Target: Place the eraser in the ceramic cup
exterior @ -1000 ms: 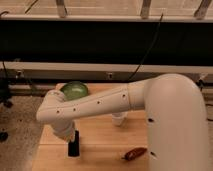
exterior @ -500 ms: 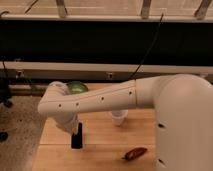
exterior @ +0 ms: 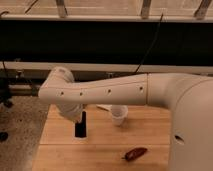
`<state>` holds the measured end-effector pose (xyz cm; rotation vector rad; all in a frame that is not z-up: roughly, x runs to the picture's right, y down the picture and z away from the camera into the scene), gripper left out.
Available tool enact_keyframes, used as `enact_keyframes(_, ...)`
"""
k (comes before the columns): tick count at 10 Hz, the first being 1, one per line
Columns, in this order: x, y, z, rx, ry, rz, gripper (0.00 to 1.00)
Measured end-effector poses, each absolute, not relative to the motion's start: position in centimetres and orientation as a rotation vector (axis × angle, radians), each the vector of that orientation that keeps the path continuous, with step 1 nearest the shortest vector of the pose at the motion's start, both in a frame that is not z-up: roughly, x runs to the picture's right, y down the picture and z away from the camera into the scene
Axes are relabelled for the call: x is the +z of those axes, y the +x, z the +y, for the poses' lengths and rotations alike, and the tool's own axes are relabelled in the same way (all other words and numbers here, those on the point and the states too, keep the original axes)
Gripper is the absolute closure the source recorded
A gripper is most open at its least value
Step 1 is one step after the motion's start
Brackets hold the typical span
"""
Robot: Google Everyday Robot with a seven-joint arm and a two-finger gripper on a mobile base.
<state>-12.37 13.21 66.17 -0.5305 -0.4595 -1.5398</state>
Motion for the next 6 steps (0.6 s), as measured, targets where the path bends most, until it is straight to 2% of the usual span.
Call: enact_keyframes(6, 67.2, -5.0, 7.2, -1.44, -0.559, -0.442, 1.0)
